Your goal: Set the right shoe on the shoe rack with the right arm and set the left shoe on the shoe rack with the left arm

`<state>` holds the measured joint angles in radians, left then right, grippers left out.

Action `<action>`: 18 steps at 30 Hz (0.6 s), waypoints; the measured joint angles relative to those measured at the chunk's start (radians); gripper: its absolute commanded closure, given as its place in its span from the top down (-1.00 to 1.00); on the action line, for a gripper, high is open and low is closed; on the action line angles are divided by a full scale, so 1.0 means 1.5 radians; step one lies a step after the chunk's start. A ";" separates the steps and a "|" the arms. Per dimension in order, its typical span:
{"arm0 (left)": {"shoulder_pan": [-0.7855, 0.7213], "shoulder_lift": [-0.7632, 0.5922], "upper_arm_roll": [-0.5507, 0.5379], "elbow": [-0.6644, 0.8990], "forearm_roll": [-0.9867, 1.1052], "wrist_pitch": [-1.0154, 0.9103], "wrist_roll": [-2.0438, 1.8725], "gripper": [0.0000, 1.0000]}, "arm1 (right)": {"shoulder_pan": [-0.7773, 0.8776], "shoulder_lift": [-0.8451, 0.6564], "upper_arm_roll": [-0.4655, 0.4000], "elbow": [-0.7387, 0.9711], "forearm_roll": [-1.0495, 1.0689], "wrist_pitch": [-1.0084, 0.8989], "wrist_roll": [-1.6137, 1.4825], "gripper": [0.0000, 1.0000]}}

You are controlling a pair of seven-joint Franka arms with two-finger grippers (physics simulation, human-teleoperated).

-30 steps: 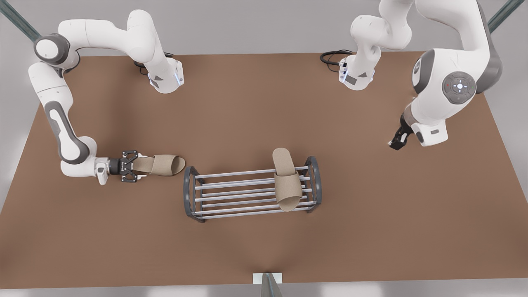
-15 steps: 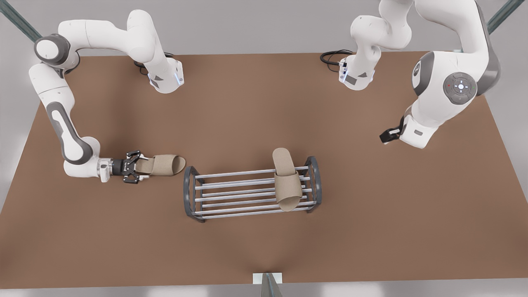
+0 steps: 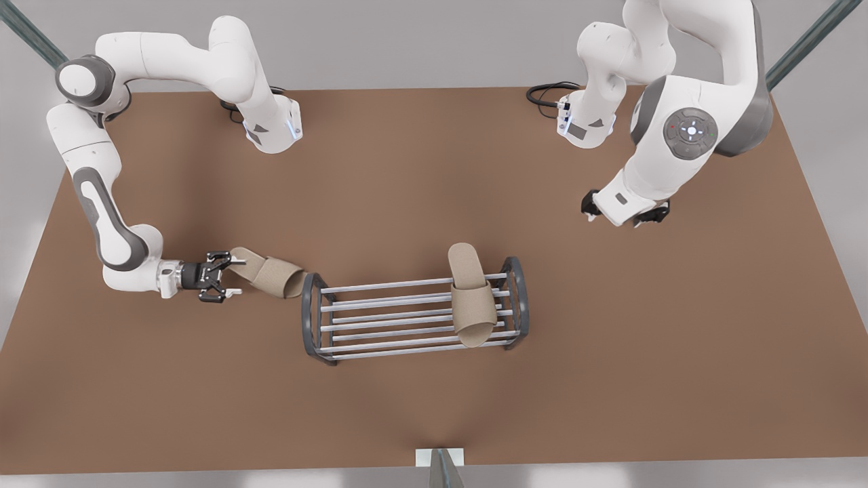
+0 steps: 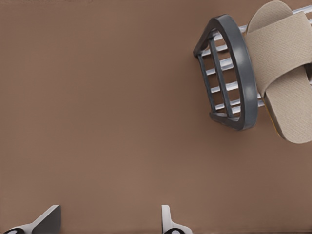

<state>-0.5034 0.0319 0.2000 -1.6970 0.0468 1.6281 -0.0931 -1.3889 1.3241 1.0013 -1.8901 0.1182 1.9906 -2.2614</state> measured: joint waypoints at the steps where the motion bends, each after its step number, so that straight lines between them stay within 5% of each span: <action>1: 0.003 0.000 0.000 0.000 0.000 0.000 0.009 1.00 | 0.002 0.000 0.000 0.000 0.003 0.000 -0.001 1.00; 18: 0.085 0.001 0.000 0.000 -0.001 -0.003 0.101 1.00 | 0.034 0.000 0.000 -0.007 0.040 0.028 -0.002 1.00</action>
<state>-0.3766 0.0329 0.2006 -1.6970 0.0455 1.6240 0.0581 -1.3373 1.3237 1.0020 -1.9011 0.1777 2.0323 -2.2649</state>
